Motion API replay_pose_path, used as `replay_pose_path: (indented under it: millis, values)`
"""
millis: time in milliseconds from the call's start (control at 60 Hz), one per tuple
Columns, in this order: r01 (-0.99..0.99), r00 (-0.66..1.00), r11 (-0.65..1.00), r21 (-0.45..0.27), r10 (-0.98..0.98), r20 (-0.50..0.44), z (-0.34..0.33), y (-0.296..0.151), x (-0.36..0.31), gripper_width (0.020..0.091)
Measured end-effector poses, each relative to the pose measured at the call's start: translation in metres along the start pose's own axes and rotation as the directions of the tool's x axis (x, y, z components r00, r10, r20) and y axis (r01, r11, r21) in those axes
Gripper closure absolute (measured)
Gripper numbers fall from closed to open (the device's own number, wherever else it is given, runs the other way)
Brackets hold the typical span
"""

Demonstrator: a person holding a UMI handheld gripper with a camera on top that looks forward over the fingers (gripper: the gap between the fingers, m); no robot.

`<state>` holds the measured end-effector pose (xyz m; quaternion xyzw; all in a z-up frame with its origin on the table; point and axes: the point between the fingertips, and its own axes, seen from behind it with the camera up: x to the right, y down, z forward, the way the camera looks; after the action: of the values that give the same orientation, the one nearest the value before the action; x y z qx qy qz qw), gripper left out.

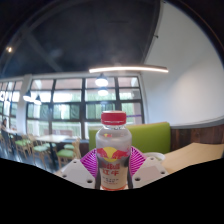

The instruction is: Pour water

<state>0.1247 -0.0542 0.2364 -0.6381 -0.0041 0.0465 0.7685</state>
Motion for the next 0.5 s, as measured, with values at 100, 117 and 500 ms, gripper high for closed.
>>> replay_pose_path:
  millis: [100,117,500]
  values:
    - [0.055,0.998,0.988,-0.146,-0.061,-0.035,0.008,0.094,0.041,0.0746]
    - [0.055,0.997,0.984,-0.172,-0.062,-0.037,0.01,0.111,0.046,0.0745]
    - [0.054,0.999,0.949,-0.311,-0.051,0.018,0.046,0.212,0.044,0.0742]
